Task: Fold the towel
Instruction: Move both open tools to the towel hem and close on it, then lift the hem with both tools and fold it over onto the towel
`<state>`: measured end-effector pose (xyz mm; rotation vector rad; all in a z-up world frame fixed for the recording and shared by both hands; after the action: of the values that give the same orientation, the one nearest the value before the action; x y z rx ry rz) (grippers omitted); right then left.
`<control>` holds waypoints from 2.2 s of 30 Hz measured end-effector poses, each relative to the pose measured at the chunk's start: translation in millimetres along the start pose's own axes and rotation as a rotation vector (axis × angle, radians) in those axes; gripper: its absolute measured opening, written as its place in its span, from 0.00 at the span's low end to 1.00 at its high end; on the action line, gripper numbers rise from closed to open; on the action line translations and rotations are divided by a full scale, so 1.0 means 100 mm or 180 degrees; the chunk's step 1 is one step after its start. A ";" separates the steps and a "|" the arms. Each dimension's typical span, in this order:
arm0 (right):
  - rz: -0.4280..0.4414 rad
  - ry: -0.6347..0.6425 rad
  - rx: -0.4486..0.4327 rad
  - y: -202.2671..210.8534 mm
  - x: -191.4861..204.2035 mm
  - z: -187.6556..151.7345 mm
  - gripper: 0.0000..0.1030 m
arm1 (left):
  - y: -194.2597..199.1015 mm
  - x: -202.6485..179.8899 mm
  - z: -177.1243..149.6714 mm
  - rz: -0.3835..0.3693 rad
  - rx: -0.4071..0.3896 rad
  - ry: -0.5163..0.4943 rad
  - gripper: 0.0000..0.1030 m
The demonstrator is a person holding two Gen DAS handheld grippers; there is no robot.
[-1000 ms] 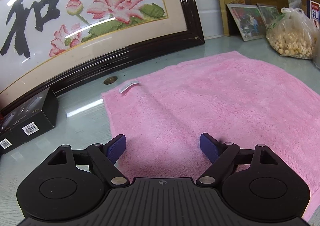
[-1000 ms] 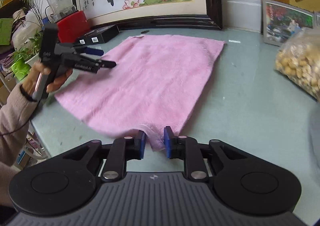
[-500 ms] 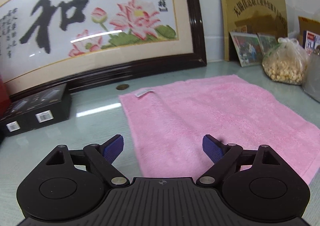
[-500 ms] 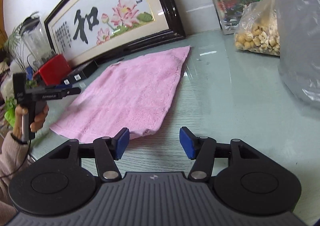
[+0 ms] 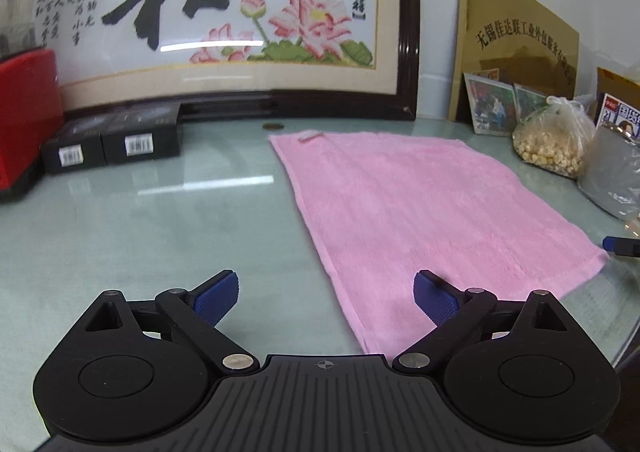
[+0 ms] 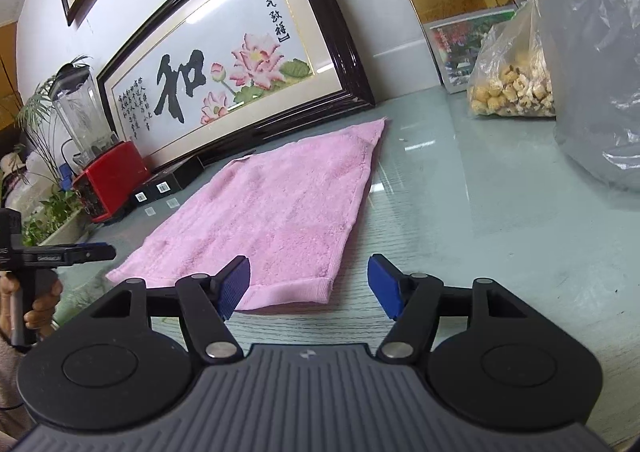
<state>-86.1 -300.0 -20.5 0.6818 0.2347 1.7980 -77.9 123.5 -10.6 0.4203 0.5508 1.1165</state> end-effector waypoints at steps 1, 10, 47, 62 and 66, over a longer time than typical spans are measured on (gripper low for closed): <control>-0.0034 0.0024 -0.0021 0.00 0.02 -0.01 0.66 | -0.01 -0.03 -0.03 -0.0015 0.0019 0.0031 0.93; -0.0419 0.0461 -0.0234 -0.05 0.22 -0.13 0.73 | -0.07 -0.32 -0.07 0.0053 -0.0051 -0.0023 0.92; -0.0681 0.0908 -0.0581 -0.01 0.50 -0.35 0.33 | -0.07 -0.46 -0.28 0.0468 -0.0328 0.0164 0.11; -0.0562 0.0576 -0.0650 0.03 0.49 -0.39 0.07 | -0.02 -0.36 -0.25 0.0330 -0.0504 0.0435 0.08; -0.0525 0.0519 -0.0696 0.08 0.49 -0.35 0.07 | 0.05 -0.35 -0.22 0.0281 -0.0601 0.0495 0.08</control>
<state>-121.4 -250.8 -28.7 0.3512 0.1937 1.6913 -106.2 93.6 -17.9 0.1962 0.5609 1.2814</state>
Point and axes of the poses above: each gripper's, at about its wrist camera, not at the fingertips, and y roughly against the way its jaws point, x to its left, z to its top, the point moved 4 cm from there along -y, roughly the way its jaws point, and after that the axes turned 10 degrees about -z, right-handed, at the moved point
